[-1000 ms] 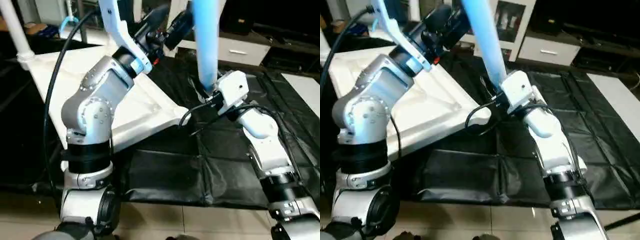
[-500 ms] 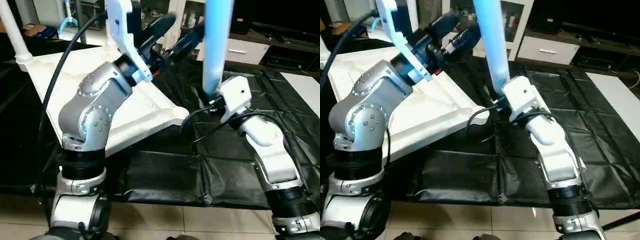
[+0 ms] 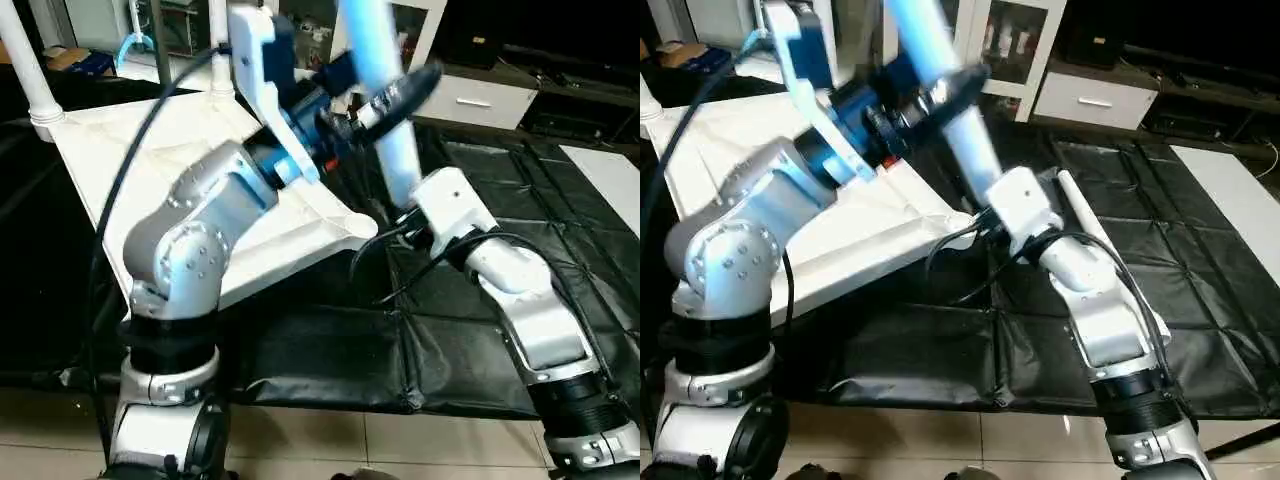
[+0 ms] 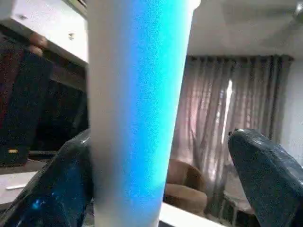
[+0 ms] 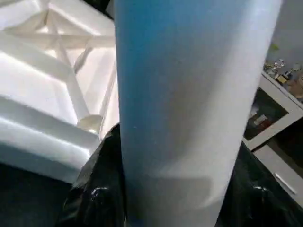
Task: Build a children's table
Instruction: Pick table leg
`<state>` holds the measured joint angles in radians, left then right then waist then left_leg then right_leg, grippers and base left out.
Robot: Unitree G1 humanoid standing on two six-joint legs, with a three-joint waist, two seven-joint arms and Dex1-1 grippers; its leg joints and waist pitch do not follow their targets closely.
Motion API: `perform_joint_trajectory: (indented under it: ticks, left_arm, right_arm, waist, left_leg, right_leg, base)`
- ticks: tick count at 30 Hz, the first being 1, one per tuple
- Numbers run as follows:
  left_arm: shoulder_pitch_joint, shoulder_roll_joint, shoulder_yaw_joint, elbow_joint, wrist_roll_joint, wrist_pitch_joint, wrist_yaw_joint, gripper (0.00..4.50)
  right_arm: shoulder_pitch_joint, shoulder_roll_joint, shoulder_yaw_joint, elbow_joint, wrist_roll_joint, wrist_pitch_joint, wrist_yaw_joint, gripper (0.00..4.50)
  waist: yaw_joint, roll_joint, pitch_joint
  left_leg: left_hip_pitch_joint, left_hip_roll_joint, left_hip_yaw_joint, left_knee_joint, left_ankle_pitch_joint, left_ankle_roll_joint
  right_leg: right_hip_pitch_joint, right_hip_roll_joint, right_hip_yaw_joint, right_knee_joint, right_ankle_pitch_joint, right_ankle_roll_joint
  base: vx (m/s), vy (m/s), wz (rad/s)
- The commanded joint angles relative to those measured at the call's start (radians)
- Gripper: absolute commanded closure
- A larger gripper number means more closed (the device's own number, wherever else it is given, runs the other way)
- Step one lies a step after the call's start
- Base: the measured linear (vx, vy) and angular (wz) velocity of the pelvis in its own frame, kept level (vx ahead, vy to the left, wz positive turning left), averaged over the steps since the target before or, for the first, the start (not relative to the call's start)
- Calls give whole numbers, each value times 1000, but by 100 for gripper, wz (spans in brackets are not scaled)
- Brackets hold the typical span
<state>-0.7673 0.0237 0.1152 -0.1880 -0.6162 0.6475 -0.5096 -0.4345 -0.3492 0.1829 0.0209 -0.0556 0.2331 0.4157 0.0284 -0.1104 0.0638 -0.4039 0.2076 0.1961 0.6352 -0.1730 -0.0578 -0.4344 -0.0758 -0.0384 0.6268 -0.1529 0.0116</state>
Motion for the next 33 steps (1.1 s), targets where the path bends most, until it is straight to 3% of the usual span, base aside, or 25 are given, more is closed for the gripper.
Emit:
perform_joint_trajectory:
  ticks: [1, 3, 6, 11, 16, 20, 21, 24, 32, 33]
  left_arm:
    - [-42, -12, 19, 27, -1, -30, 39, 0]
    - [-54, -2, 38, 48, 9, -47, 56, 0]
    - [-59, -2, 62, 74, -4, -47, 60, 38]
    - [-52, 16, 40, 63, 14, -37, 56, 81]
    - [-52, 22, 24, 63, -5, -48, 39, 127]
    - [-56, 30, 22, 62, -4, -66, 17, 150]
    - [-54, 42, 5, 58, 22, -87, 10, 170]
    - [-52, 51, -21, 51, 77, -154, 3, 173]
    - [-64, 36, -13, 32, 70, -209, 1, 243]
    - [-64, 35, -14, 31, 70, -212, -2, 252]
  right_arm:
    - [7, -13, -3, -25, -11, 20, 1, 264]
    - [5, -12, -8, -24, -9, 28, -8, 264]
    - [1, -3, -17, -28, -5, 34, -14, 264]
    - [-3, 4, -22, -35, -10, 37, -17, 264]
    - [-4, -1, -17, -38, -12, 42, -18, 264]
    - [-13, -3, -15, -32, -17, 32, -17, 264]
    - [-16, -3, -15, -30, -20, 30, -18, 264]
    - [-23, -5, -16, -26, -29, 24, -22, 264]
    - [-34, -4, -17, -23, -39, 10, -33, 264]
    - [-34, -4, -16, -24, -40, 9, -33, 229]
  waist:
    - [-6, 8, -74]
    - [-6, 8, -75]
    - [-6, 7, -75]
    - [-4, 16, -77]
    - [-3, 15, -77]
    - [-4, 15, -75]
    - [-4, 16, -75]
    - [-5, 14, -74]
    - [-5, 16, -75]
    - [-5, 15, -75]
  left_leg:
    - [27, 12, -13, -75, -300, -47]
    - [27, 13, -14, -76, -297, -48]
    - [27, 12, -12, -75, -292, -47]
    - [29, 15, -14, -77, -284, -50]
    - [29, 15, -12, -78, -280, -52]
    - [30, 14, -13, -79, -301, -56]
    - [30, 15, -14, -79, -305, -57]
    - [30, 16, -15, -80, -308, -57]
    - [30, 15, -14, -79, -305, -61]
    - [29, 15, -14, -79, -306, -61]
  right_leg:
    - [39, -30, 25, -91, -377, -57]
    - [41, -32, 24, -89, -368, -57]
    - [40, -31, 25, -89, -355, -63]
    - [41, -32, 26, -82, -307, -87]
    - [44, -32, 27, -80, -282, -99]
    - [43, -33, 26, -84, -319, -91]
    - [43, -33, 26, -84, -324, -90]
    - [41, -33, 26, -88, -338, -78]
    - [42, -33, 27, -83, -318, -84]
    - [42, -33, 27, -83, -318, -85]
  base:
    - [0, 0, 0]
    - [0, 0, 0]
    - [0, 0, 0]
    - [0, 0, 0]
    - [0, 0, 0]
    - [0, 0, 0]
    - [0, 0, 0]
    - [0, 0, 0]
    - [0, 0, 0]
    - [0, 0, 0]
